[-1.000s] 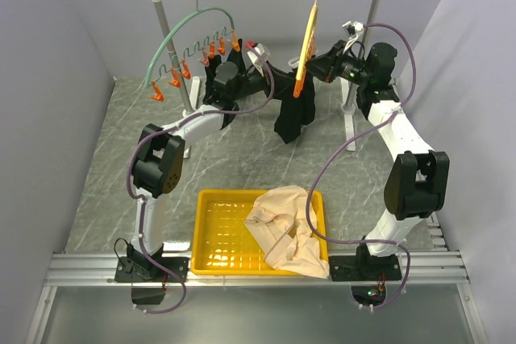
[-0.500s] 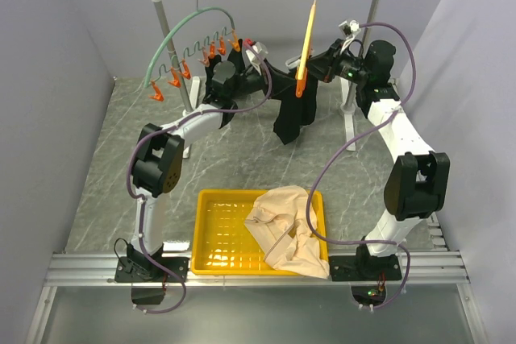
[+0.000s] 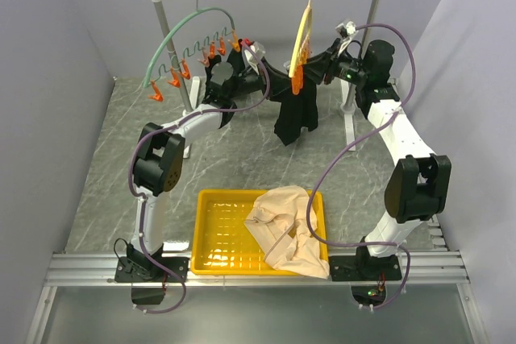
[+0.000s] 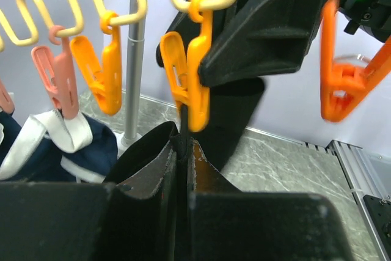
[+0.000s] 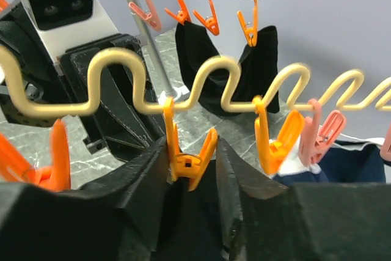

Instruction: Clip the underwear to the hanger

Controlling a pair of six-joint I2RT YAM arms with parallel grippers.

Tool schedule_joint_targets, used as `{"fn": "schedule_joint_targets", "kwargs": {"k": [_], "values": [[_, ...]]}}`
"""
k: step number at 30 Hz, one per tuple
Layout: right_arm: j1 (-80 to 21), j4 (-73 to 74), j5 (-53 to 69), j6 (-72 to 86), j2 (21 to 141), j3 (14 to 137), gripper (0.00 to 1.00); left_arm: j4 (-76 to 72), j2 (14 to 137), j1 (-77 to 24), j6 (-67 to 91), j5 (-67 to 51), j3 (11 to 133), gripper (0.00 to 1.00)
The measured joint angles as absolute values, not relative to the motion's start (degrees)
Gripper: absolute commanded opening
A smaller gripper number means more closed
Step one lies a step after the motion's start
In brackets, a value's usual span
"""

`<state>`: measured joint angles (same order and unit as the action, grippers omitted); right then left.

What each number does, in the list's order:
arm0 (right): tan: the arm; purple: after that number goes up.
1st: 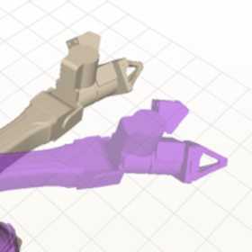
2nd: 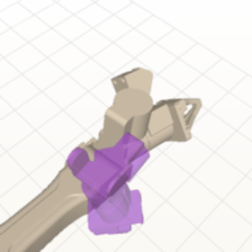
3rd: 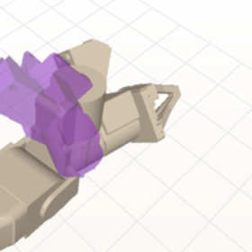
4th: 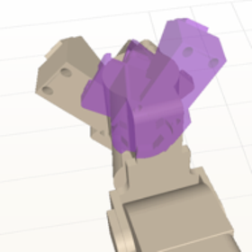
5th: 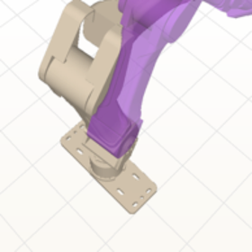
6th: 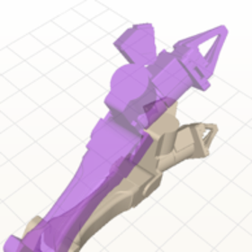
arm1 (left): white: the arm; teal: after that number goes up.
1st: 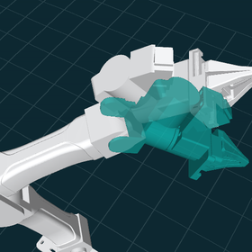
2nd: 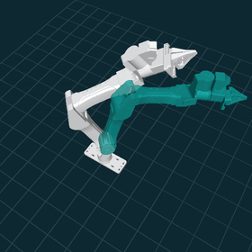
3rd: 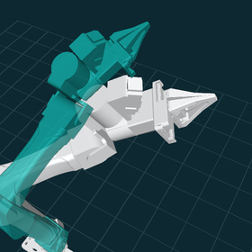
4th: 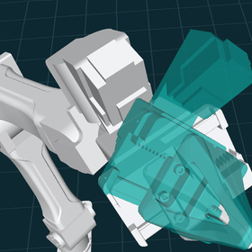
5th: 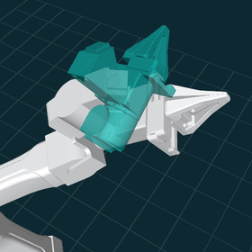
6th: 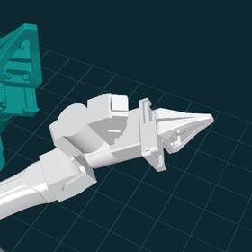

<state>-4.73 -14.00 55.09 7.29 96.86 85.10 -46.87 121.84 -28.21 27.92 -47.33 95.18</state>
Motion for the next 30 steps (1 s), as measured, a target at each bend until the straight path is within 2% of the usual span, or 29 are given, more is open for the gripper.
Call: {"fn": "schedule_joint_targets", "kwargs": {"k": [8, 10, 13, 16, 20, 27, 30], "values": [[-4.7, -11.9, 55.1, 7.6, 96.9, 85.1, 0.55, -46.7, 121.9, -28.2, 27.9, -46.2, 95.9, 0.01], [-4.7, -11.9, 55.1, 8.1, 96.9, 85.1, 0.56, -46.5, 121.9, -28.2, 27.9, -45.9, 95.9, 0.08], [-4.7, -11.9, 55.1, 8.8, 96.9, 85.1, 0.56, -46.0, 121.9, -28.2, 27.8, -45.1, 95.9, 0.32], [-4.5, -11.9, 54.9, 9.5, 96.9, 85.1, 0.56, -45.9, 121.9, -28.2, 27.2, -44.0, 95.9, 0.46], [-4.4, -11.8, 54.6, 10.0, 96.9, 85.1, 0.56, -44.7, 121.9, -28.2, 25.6, -42.1, 95.9, 0.54], [-4.0, -11.1, 53.6, 10.4, 96.9, 85.1, 0.57, -41.6, 121.9, -28.4, 21.5, -40.0, 95.9, 0.59], [-3.8, -10.3, 53.1, 10.4, 96.9, 85.1, 0.6, -39.3, 121.9, -28.9, 18.0, -39.1, 95.9, 0.65]]}}
